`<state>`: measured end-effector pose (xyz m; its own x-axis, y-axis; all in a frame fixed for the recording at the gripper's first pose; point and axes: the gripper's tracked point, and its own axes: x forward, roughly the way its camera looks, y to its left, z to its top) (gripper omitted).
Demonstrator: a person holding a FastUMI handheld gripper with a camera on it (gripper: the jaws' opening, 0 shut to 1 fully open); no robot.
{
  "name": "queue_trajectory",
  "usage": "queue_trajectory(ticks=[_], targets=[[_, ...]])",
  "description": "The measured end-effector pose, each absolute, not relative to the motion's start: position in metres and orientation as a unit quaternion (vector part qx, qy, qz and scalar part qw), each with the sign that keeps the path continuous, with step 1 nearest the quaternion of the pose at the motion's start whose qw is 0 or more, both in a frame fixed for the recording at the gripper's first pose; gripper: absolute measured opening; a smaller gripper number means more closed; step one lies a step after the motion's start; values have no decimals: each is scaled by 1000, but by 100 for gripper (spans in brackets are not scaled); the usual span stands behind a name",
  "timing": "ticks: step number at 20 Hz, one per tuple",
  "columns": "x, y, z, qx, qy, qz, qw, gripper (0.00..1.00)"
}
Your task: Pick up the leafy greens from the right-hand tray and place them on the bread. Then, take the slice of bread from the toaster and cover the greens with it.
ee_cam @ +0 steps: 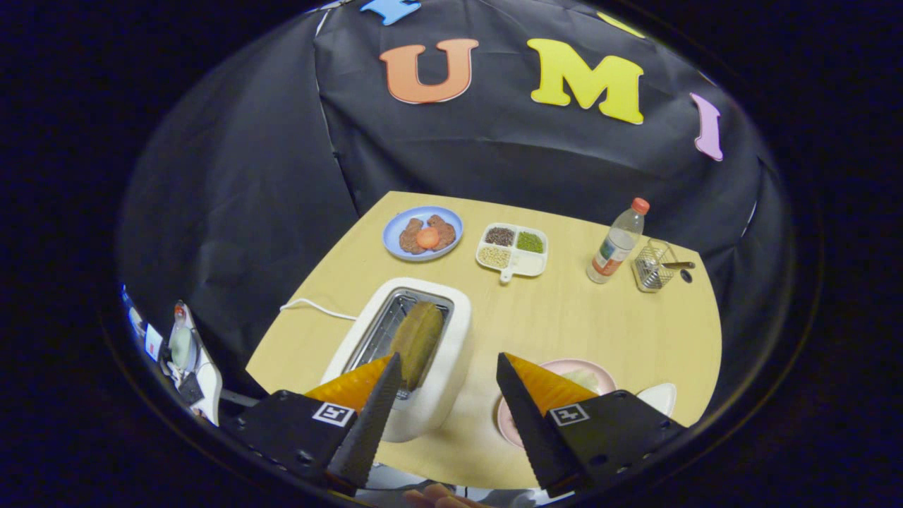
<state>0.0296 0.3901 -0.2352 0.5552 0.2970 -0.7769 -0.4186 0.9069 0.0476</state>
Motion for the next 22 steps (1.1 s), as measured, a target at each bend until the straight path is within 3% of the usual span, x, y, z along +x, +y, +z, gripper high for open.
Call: queue_trajectory(ticks=[10,12,16,18,20,22], targets=[[48,427,-267,-84,477,158,860,81],[44,432,-273,-74,494,149,853,74],[50,428,-282,-72,513,110,848,46],[51,426,-284,-78,521,102,844,40],[50,428,-283,-79,526,107,840,24],[45,431,-282,-88,530,120,835,22]])
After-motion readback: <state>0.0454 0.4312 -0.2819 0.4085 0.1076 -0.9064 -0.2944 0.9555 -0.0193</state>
